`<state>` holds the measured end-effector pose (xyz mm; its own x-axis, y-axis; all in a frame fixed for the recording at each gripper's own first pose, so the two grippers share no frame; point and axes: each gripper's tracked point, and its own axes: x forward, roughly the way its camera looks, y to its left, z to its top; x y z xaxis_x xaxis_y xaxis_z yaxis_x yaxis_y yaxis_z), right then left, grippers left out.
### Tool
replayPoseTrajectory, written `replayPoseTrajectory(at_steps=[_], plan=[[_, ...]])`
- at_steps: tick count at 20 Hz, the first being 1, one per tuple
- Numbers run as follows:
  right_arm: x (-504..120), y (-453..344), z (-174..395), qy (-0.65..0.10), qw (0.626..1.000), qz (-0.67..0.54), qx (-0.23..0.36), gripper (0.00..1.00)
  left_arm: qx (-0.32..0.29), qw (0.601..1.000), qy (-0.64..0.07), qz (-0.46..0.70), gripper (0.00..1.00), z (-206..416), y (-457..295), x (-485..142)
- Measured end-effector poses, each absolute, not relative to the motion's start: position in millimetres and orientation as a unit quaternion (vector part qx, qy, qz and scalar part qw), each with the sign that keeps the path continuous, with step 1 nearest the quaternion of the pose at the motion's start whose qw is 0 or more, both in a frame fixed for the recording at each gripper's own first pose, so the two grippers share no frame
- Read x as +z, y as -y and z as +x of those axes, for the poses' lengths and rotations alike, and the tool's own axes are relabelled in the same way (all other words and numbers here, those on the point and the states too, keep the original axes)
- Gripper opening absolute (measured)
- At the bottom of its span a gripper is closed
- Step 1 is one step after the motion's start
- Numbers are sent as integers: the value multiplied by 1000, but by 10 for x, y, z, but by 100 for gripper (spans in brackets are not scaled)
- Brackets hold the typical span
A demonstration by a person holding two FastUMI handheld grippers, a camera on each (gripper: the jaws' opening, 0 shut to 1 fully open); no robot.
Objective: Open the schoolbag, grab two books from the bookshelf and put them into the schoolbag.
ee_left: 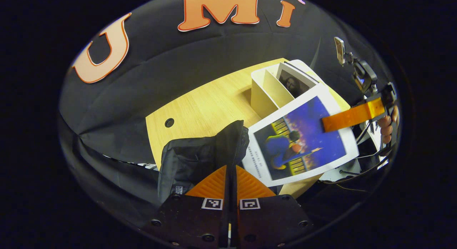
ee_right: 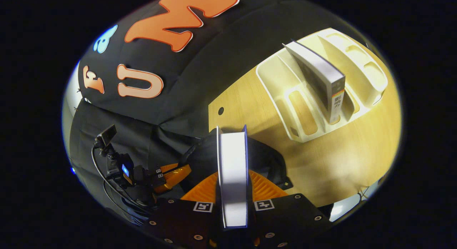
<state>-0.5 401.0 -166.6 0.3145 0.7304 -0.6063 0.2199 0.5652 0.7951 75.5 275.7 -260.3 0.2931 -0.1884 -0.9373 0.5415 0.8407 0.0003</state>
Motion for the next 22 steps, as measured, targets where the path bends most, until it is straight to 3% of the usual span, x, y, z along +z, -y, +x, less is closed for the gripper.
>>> replayPoseTrajectory(at_steps=[4,9,10,11,17,20,22], plan=[[-2005,-4366,-72,-537,691,446,187,27,-237,796,-536,148,3,776,-2662,-2562],[-2373,-4917,-109,-526,668,495,179,26,-253,799,-530,129,4,680,-2499,-2538],[-2427,-5020,-108,-518,673,496,179,27,-254,800,-528,129,8,680,-2493,-2542],[-2476,-5102,-103,-519,675,492,182,27,-255,801,-526,130,3,674,-2478,-2539],[-2686,-5403,-110,-520,673,489,191,27,-263,799,-529,112,3,569,-2326,-2575],[-2712,-5403,-214,-550,668,459,202,33,-242,807,-526,118,3,665,-2461,-2569],[-2684,-5294,-338,-570,671,421,219,42,-233,809,-526,121,3,709,-2524,-2593]])
